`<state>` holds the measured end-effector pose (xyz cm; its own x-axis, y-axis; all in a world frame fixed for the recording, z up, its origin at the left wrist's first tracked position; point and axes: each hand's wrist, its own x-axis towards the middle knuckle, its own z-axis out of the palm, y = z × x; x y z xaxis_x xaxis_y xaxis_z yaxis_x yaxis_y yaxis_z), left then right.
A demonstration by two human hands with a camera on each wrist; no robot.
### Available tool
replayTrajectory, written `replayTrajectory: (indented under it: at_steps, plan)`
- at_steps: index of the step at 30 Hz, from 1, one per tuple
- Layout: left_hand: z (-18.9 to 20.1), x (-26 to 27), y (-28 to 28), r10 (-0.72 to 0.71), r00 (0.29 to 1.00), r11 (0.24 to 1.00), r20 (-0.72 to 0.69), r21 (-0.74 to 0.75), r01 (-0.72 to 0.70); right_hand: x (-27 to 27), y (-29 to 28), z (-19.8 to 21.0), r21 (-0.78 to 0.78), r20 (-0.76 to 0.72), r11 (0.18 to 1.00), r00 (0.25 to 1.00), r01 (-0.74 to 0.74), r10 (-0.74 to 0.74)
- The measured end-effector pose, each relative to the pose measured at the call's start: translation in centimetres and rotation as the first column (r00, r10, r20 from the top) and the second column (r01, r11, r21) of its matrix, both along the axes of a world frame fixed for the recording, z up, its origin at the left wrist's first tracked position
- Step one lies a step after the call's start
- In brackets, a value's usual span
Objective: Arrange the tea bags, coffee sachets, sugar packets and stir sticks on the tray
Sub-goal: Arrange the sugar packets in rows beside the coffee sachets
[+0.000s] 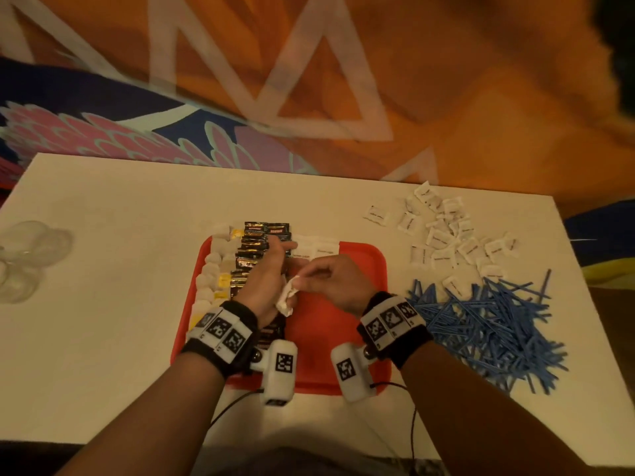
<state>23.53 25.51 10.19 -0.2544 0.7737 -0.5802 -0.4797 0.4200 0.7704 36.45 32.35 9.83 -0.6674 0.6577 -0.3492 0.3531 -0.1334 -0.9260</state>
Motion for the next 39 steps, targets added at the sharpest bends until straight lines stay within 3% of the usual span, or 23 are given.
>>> replayTrajectory:
  at_steps: [5, 9, 15, 22, 25, 29, 33, 39]
  plan:
    - [1.2, 2.2, -0.6, -0.156, 0.987, 0.986, -0.030, 0.051, 0.157, 3.2, -0.2, 1.6, -0.025, -0.038, 0.957, 0.957, 0.288, -0.289]
    - [2.0, 4.7, -1.4, -0.098, 0.993, 0.991, -0.061, 0.080, 0.102, 5.5, -0.2, 2.7, 0.001, -0.089, 0.910, 0.906, 0.416, -0.414]
    - [1.7, 7.7, -1.4, 0.139, 0.954, 0.983, -0.267, 0.154, -0.100, 8.6, -1.2, 3.1, 0.026, -0.112, 0.899, 0.895, 0.437, -0.431]
    - [2.3, 11.3, -1.4, 0.166, 0.864, 0.972, -0.475, 0.229, -0.061, 12.2, -2.4, 3.9, 0.108, -0.139, 0.929, 0.930, 0.355, -0.339]
    - [2.5, 12.1, -1.8, 0.190, 0.854, 0.960, -0.484, 0.275, -0.057, 12.8, -2.5, 3.8, 0.147, -0.116, 0.939, 0.948, 0.310, -0.295]
    - [3.2, 12.7, -2.6, 0.131, 0.870, 0.932, -0.476, 0.358, 0.056, 12.9, -2.4, 3.6, 0.145, -0.089, 0.895, 0.907, 0.421, -0.412]
    - [2.7, 12.2, -2.9, 0.063, 0.813, 0.944, -0.579, 0.299, 0.140, 13.2, -2.6, 4.5, 0.114, -0.110, 0.894, 0.900, 0.433, -0.421]
    - [2.9, 11.8, -2.3, 0.047, 0.919, 0.949, -0.391, 0.304, 0.081, 12.7, -2.8, 4.9, 0.081, -0.133, 0.839, 0.840, 0.538, -0.525]
